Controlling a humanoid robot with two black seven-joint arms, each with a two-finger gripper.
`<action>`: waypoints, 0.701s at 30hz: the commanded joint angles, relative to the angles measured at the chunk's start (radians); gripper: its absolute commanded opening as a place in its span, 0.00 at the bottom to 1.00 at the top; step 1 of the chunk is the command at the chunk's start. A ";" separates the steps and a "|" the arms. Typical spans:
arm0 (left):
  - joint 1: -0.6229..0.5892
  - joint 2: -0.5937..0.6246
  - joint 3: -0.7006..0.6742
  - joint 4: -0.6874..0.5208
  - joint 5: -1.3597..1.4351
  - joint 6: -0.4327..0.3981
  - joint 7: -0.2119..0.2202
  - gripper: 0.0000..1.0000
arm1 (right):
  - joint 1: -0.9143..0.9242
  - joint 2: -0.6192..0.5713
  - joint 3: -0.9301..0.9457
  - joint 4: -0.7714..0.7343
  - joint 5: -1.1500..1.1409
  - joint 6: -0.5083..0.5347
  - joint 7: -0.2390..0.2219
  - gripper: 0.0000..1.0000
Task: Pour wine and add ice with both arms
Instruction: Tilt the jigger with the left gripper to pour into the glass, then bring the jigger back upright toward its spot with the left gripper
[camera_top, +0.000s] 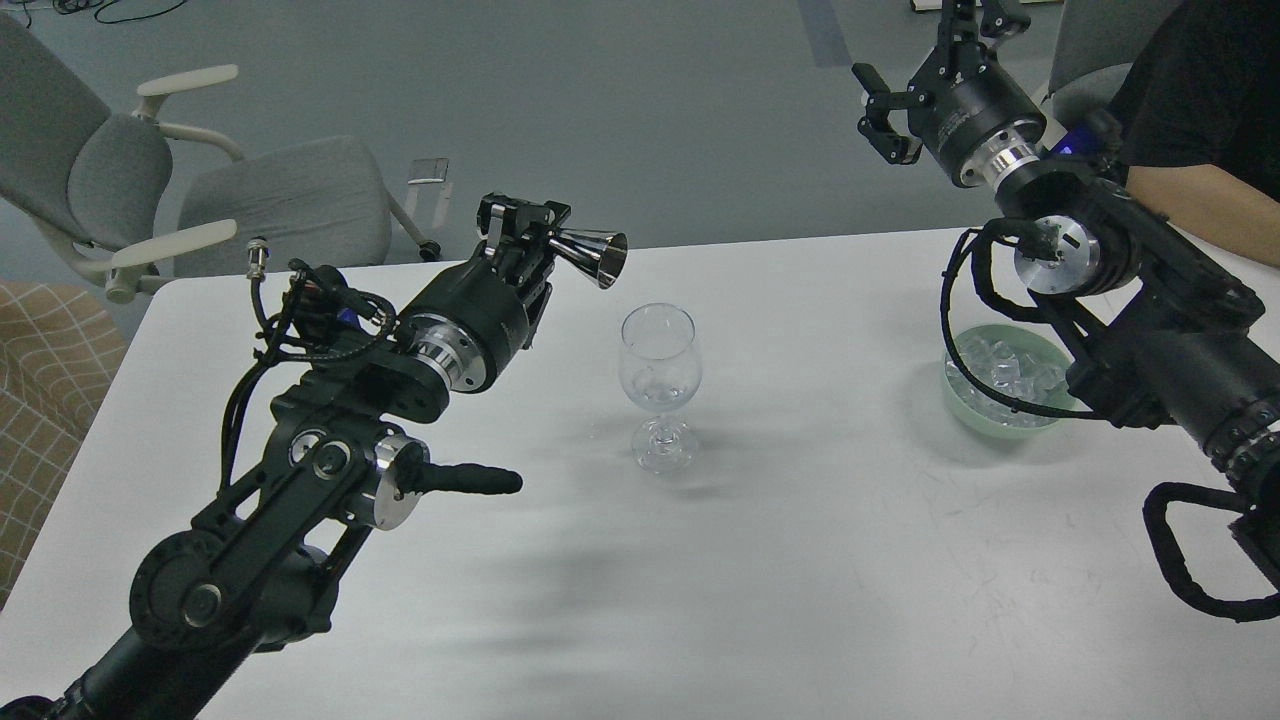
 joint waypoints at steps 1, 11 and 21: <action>-0.001 0.003 0.000 0.000 0.039 -0.017 0.000 0.00 | 0.000 0.000 0.000 0.000 0.000 0.000 0.000 1.00; 0.006 -0.020 -0.015 -0.002 0.068 -0.054 0.000 0.00 | 0.000 -0.002 0.000 0.000 0.000 0.002 0.000 1.00; 0.034 -0.031 -0.266 0.003 -0.515 -0.054 0.000 0.00 | -0.008 -0.003 0.000 0.000 0.000 0.000 0.000 1.00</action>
